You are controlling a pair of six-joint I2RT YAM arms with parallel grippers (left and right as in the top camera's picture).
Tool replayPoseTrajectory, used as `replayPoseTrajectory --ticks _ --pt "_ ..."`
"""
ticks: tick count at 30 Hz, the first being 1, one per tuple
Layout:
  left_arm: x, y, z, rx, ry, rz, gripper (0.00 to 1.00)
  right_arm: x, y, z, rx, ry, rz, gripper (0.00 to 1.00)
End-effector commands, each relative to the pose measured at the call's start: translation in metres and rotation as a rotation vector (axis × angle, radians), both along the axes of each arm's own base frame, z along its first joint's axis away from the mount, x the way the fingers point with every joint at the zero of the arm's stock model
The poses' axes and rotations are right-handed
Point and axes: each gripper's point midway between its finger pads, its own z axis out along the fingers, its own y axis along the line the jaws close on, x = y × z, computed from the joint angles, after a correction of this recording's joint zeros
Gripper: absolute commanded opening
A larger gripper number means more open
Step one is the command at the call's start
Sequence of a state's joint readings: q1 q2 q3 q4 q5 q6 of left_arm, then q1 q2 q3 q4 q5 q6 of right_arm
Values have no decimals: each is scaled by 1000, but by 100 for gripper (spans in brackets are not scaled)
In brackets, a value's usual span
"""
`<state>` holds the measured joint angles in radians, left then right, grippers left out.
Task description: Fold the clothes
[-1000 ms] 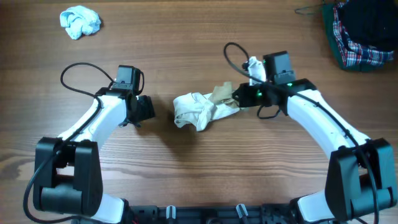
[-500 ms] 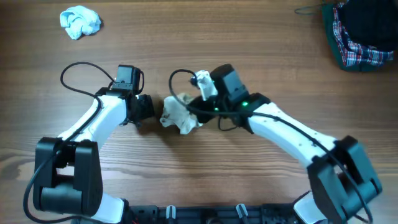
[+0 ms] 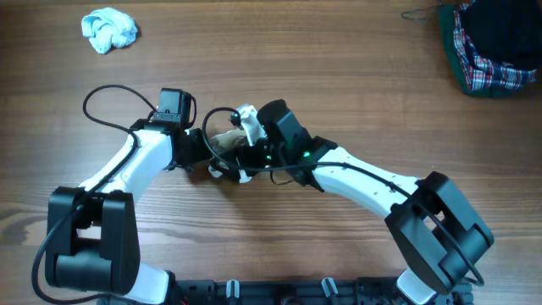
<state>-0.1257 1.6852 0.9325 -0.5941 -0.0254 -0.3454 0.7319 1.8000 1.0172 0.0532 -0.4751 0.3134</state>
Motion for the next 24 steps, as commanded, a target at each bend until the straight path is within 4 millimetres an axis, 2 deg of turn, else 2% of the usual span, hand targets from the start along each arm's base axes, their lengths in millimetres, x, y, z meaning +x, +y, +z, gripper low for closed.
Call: replayPoseTrajectory --ticks 1,3,5,6,8,10,13,16,19,20,24 --pt "8 -1 11 -7 -38 -21 69 17 0 28 50 -40 -9 99" --pt "9 -1 12 -8 -42 -21 70 27 -11 49 66 -46 -54 100" --pt "9 -1 12 -6 -42 -22 70 38 -38 58 65 39 -171 99" --pt "9 -1 12 -4 -45 -23 71 42 -51 55 49 95 -237 99" --pt "10 -1 12 -4 -45 -23 71 47 -93 31 -35 263 -408 100" --pt "10 -1 12 -5 -45 -23 72 44 -113 16 -84 337 -454 100" --pt "10 -1 12 -5 -45 -23 73 25 -115 -2 -117 434 -430 100" --pt "10 -1 12 -5 -48 -23 73 17 -110 -17 -116 507 -406 98" --pt "10 -1 12 -5 -48 -23 74 13 -100 -26 -117 530 -388 61" --pt "10 -1 12 -5 -48 -23 74 12 -98 -28 -122 528 -385 55" --pt "10 -1 12 -5 -48 -23 74 6 -95 -36 -156 528 -383 52"
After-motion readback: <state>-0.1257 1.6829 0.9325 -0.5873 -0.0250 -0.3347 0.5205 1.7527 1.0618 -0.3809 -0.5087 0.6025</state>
